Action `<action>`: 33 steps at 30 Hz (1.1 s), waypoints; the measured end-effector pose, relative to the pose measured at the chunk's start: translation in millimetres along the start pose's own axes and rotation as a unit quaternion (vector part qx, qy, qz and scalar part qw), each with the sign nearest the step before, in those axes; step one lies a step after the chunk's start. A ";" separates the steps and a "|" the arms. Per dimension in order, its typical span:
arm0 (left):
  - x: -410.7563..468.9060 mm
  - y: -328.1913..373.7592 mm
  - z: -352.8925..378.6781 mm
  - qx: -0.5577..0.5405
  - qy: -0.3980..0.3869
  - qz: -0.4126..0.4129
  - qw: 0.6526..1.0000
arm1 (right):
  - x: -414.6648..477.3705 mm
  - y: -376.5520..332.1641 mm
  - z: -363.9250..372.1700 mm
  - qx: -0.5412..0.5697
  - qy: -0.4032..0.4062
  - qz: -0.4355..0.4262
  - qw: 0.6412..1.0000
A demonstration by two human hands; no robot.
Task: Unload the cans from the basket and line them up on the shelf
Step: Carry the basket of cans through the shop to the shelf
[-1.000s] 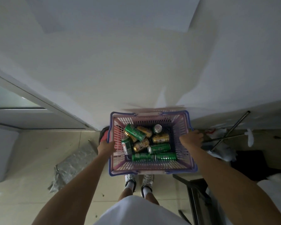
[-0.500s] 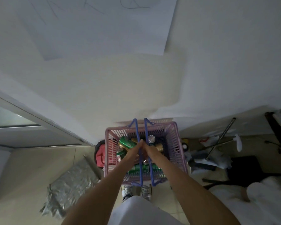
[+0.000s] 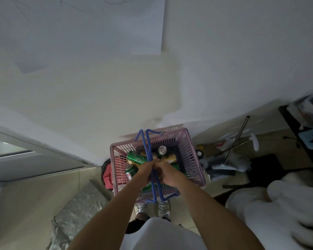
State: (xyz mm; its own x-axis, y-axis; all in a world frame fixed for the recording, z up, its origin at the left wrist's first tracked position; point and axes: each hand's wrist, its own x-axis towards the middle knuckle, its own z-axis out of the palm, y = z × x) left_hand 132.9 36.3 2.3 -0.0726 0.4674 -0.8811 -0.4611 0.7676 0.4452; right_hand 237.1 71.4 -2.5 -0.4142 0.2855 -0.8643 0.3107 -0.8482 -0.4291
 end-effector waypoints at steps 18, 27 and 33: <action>-12.6 18.9 -7.5 0.106 -0.094 0.012 0.990 | -28.5 15.8 50.7 -0.009 0.261 -0.087 0.961; -38.8 -24.5 9.0 0.246 -0.171 0.009 0.954 | -68.1 70.9 59.2 0.159 0.365 -0.061 0.915; -64.8 -105.9 21.6 0.377 -0.220 -0.011 0.900 | -103.0 159.8 68.3 0.245 0.409 -0.036 0.878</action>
State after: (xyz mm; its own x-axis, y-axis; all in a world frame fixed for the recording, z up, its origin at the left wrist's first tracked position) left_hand 205.5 -65.8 15.7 0.3620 0.4495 -0.8166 0.2855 0.7805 0.5562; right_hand 271.0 -124.0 35.9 0.3988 0.4013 -0.8246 -0.1789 -0.8478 -0.4991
